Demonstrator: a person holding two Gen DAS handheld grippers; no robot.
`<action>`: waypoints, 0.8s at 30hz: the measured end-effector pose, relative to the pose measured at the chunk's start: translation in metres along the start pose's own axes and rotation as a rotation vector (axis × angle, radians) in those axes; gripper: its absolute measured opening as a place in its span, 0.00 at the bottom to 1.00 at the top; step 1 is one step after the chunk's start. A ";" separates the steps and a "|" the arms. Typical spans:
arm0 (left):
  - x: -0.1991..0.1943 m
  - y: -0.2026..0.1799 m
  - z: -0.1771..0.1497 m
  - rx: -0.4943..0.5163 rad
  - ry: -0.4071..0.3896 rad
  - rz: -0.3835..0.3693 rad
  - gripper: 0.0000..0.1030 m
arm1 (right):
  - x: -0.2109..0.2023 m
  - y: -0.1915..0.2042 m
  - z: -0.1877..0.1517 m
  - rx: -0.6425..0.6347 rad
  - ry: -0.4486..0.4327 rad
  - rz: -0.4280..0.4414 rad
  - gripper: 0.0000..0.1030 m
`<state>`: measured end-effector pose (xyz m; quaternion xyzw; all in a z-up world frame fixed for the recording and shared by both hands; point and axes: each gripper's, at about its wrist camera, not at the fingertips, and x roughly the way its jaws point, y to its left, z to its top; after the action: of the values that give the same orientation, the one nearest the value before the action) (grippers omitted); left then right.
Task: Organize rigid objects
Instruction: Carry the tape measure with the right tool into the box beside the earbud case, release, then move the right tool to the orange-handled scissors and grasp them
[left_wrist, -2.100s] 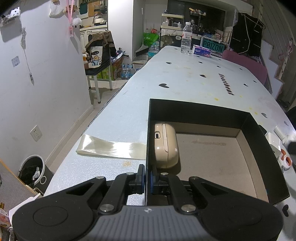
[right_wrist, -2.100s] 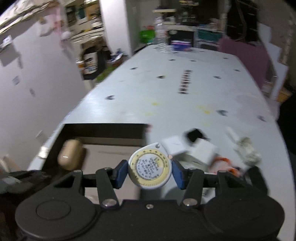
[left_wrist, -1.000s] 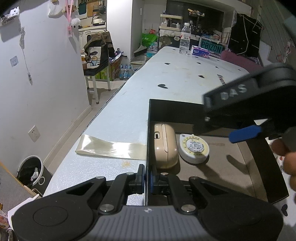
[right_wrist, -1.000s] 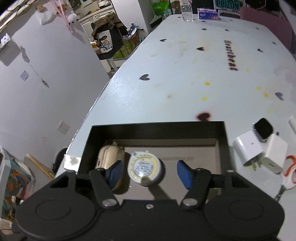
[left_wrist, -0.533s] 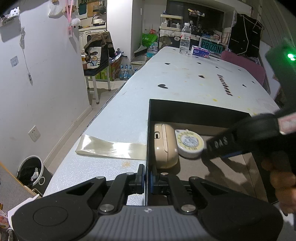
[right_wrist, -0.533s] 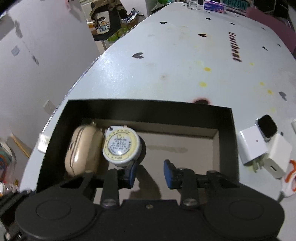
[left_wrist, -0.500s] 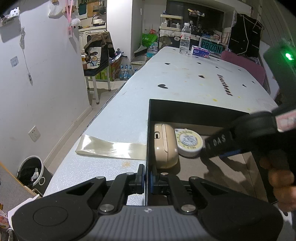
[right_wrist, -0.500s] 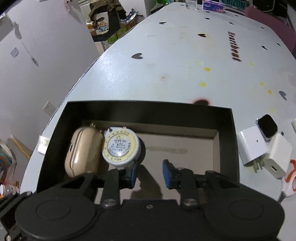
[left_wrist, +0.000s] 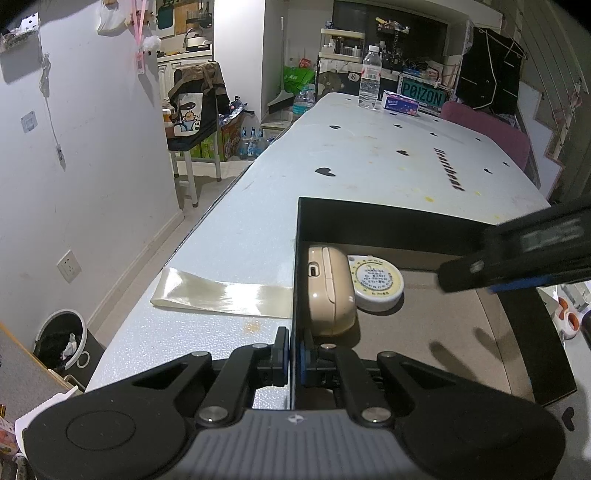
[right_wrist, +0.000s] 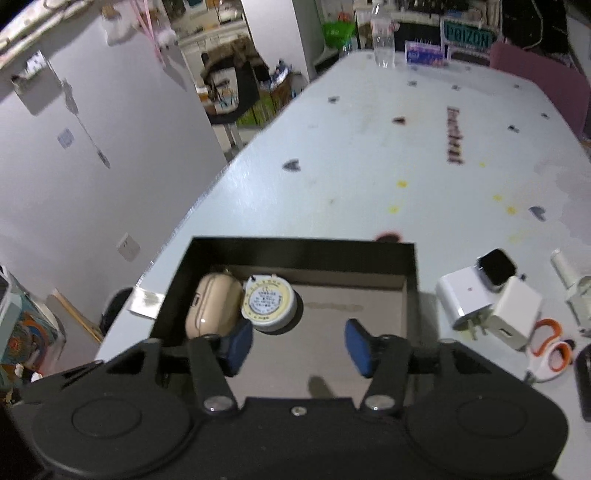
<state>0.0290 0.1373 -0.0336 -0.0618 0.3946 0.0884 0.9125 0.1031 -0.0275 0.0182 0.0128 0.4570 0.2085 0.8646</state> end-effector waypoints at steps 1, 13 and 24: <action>0.000 0.000 0.000 0.000 0.000 0.000 0.05 | -0.005 -0.001 -0.001 -0.001 -0.012 -0.001 0.64; 0.000 0.001 0.000 0.002 0.000 0.002 0.05 | -0.037 -0.018 -0.032 0.015 -0.153 -0.083 0.98; 0.000 0.001 -0.001 0.007 -0.002 0.013 0.05 | -0.049 -0.026 -0.040 0.008 -0.197 -0.113 0.99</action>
<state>0.0276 0.1377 -0.0343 -0.0560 0.3945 0.0931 0.9124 0.0562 -0.0764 0.0281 0.0110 0.3705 0.1551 0.9157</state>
